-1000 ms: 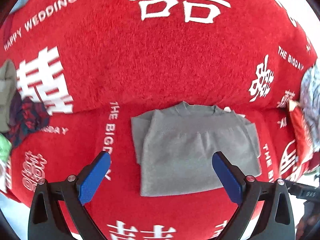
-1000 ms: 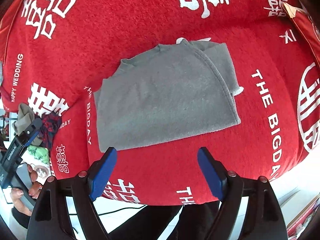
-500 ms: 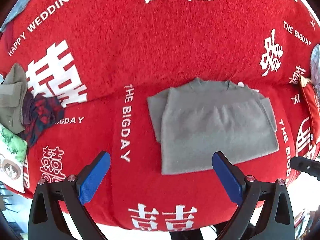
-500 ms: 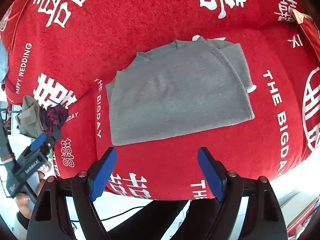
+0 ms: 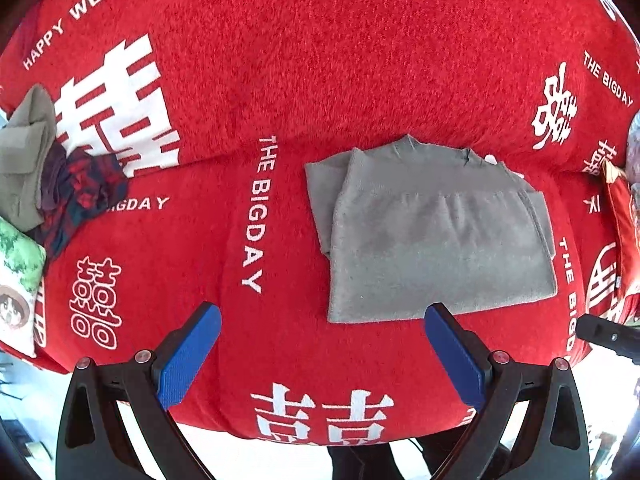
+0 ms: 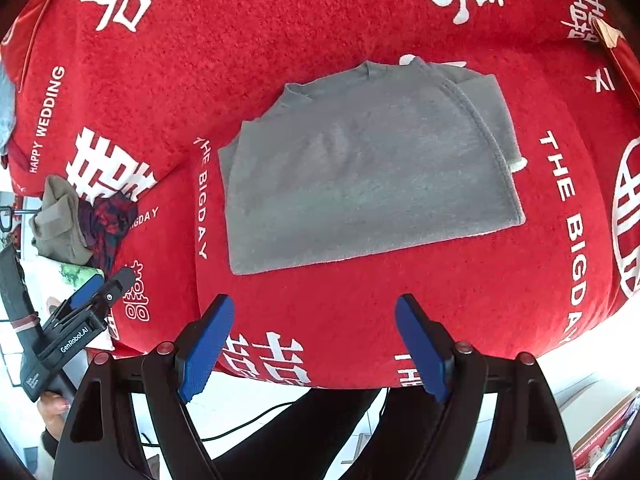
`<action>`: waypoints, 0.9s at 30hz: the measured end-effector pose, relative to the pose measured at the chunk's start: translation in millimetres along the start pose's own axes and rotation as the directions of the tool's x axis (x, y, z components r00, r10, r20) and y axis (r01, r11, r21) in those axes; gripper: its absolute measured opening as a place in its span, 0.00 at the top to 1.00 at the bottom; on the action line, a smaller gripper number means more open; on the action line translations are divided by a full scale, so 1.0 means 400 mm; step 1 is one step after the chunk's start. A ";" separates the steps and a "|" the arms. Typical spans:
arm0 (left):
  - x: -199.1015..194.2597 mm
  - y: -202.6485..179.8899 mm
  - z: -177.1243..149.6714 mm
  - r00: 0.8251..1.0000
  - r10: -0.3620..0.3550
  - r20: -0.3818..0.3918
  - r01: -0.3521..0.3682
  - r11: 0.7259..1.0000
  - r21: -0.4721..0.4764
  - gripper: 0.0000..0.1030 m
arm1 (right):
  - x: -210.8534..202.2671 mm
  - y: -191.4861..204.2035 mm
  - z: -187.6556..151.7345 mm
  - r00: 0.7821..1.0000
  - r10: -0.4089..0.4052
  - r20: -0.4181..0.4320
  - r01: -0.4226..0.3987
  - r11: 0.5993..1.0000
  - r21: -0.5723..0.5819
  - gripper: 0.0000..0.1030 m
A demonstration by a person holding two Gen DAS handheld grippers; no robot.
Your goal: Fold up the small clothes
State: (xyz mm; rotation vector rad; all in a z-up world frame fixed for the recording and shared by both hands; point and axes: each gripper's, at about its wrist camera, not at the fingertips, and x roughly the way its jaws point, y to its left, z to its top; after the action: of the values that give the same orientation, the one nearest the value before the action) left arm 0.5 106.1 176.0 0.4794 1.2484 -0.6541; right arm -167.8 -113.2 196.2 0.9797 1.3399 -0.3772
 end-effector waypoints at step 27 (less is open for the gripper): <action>0.097 0.053 -0.023 0.993 -0.055 -0.109 0.054 0.998 -0.010 0.01 | 0.073 0.030 -0.044 0.999 -0.007 -0.051 0.009 0.999 0.049 0.18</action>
State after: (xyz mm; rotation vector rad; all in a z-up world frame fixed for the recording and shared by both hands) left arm 15.4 120.0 135.8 0.4815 1.3704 -0.6771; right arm -163.1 -84.2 175.2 1.0310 1.3865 -0.3953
